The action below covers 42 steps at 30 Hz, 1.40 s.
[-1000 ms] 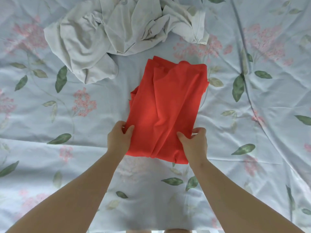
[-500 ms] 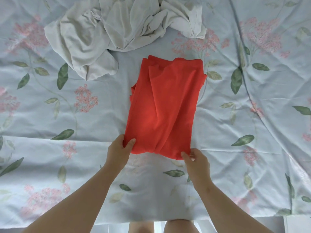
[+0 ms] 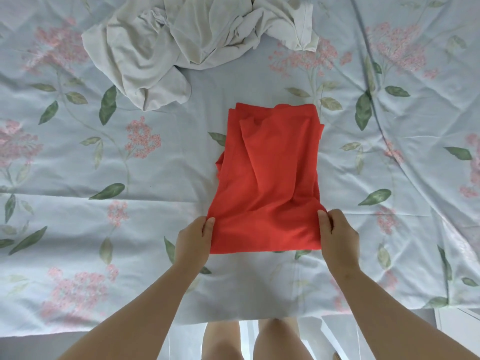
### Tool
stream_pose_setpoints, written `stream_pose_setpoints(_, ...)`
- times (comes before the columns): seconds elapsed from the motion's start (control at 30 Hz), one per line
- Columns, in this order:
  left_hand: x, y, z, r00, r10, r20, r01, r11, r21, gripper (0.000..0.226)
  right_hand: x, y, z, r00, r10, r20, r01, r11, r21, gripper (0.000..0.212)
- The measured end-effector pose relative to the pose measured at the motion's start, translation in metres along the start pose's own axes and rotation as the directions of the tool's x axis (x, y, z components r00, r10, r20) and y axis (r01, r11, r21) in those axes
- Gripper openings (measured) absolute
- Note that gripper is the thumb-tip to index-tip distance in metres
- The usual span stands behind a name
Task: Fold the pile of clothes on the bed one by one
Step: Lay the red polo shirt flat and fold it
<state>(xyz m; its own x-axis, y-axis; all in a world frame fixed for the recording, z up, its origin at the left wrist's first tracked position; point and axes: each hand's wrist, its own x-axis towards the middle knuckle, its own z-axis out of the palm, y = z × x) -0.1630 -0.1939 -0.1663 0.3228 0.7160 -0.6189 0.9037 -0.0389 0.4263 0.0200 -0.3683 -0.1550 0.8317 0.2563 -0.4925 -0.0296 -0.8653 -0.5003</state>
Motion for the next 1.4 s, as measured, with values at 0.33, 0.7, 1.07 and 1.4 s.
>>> stream_pose_setpoints(0.33,0.009,0.001,0.012,0.991,-0.116,-0.069,0.112,0.991,-0.067,0.021,-0.008,0.023,0.016,0.983,0.183,0.025,-0.184,0.980,0.078,0.007)
stream_pose_setpoints(0.7,0.065,0.081,0.011,0.985,-0.012,-0.174,-0.032,0.968,-0.249,0.041,0.066,-0.054,0.018,0.998,-0.022,-0.055,0.030,0.991,0.132,0.048)
stream_pose_setpoints(1.07,0.134,0.128,0.003,0.954,0.246,-0.172,-0.178,0.925,0.337,0.018,0.153,-0.104,0.010,0.956,-0.270,-0.115,0.263,0.962,-0.077,0.007)
stream_pose_setpoints(1.4,0.140,0.107,-0.010,0.964,-0.073,-0.258,-0.037,0.916,-0.399,0.013,0.180,-0.105,0.006,0.915,-0.384,0.127,0.397,0.913,-0.097,0.030)
